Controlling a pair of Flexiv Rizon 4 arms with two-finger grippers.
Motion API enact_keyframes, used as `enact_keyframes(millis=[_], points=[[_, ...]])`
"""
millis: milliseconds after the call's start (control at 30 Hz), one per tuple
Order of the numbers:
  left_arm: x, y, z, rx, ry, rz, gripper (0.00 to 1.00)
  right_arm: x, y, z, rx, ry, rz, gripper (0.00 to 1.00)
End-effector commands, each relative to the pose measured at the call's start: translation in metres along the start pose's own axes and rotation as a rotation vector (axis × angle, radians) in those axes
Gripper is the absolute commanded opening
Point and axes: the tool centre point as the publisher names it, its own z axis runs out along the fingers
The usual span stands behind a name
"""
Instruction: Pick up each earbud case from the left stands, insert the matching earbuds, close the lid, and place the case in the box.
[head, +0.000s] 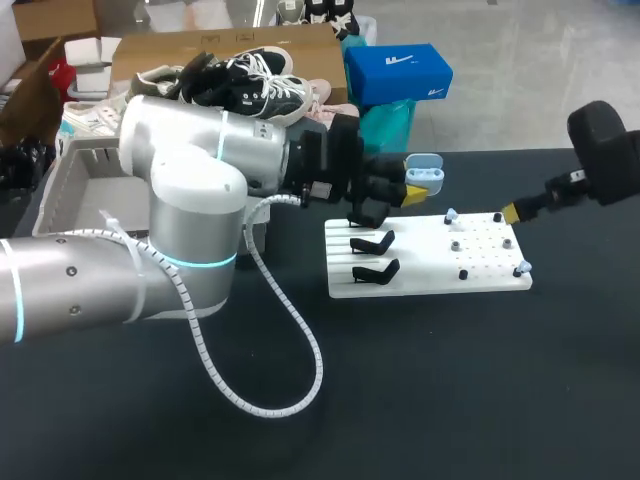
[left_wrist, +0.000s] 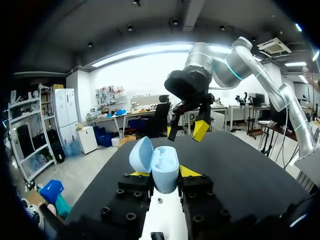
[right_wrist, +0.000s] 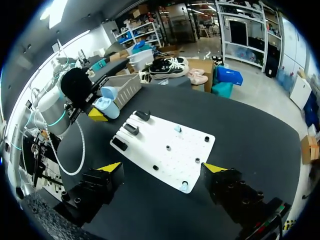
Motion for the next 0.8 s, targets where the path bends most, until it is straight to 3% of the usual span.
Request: enact_keyframes(millis=[33,200,433,800], points=[[0.007,0.001,0.007,-0.027,-0.004,-0.003,0.0,0.014,-0.005,-0.004,0.082,0.02,0.022,1.0],[0.013,0.005,0.011,-0.029,0.004,-0.007,0.0,0.033,-0.014,0.005,0.03,0.04,0.036,1.0],[0.013,0.004,0.001,-0.012,-0.04,0.014,0.0,0.05,-0.021,0.011,0.051,0.061,0.072,1.0],[0.025,0.002,-0.006,-0.005,-0.026,0.042,0.0,0.056,-0.026,0.018,0.066,0.065,0.097,1.0]])
